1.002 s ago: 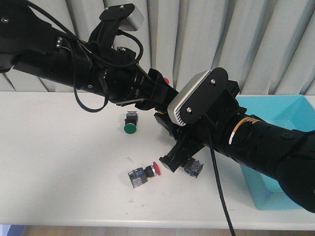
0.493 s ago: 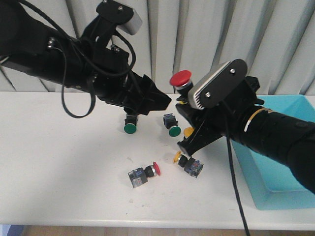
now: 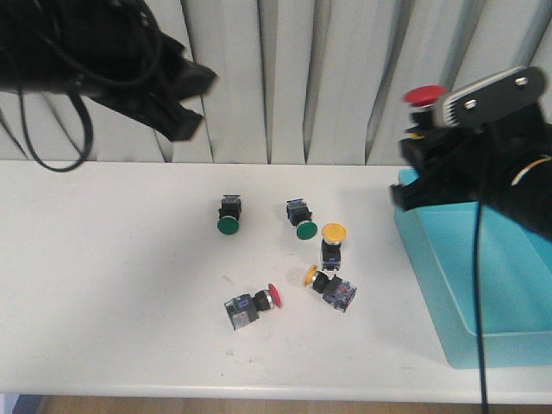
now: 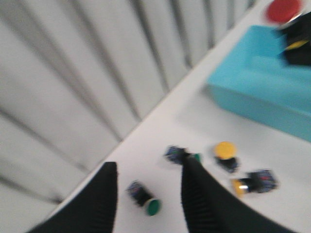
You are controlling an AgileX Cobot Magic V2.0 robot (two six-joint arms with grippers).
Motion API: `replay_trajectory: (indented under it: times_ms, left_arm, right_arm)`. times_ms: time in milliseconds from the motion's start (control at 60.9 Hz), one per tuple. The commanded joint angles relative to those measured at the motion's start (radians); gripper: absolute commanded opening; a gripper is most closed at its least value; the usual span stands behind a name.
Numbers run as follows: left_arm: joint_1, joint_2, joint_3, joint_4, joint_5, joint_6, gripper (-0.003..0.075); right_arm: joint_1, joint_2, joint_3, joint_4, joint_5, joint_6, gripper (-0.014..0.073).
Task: Pick red and yellow buttons and place in box
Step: 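Carry the red button with the right gripper into the blue box and release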
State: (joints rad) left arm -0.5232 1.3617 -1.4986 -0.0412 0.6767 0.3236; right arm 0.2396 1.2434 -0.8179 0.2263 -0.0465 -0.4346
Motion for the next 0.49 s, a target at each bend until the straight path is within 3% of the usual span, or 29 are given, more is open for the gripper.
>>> replay_trajectory:
  times_ms: [0,131,263,476]
  left_arm:
    - [0.014,-0.036,-0.03,0.216,-0.05,-0.218,0.0144]
    - [0.035,-0.023,-0.03,0.414,0.006,-0.414,-0.0008]
    - [0.039,-0.006,-0.03,0.491,0.025,-0.5,-0.0008]
    - [0.039,0.031,-0.028,0.481,0.033,-0.5,-0.0007]
  right_arm:
    - [-0.105,-0.022,-0.032,0.082,-0.075,-0.005,0.001]
    - [-0.258,0.04,-0.032,0.167,-0.026,-0.005,0.0013]
    - [-0.312,0.146,-0.042,0.175,0.025,-0.005,0.0017]
    - [-0.319,0.373,-0.154,0.166,0.192,-0.009,0.0026]
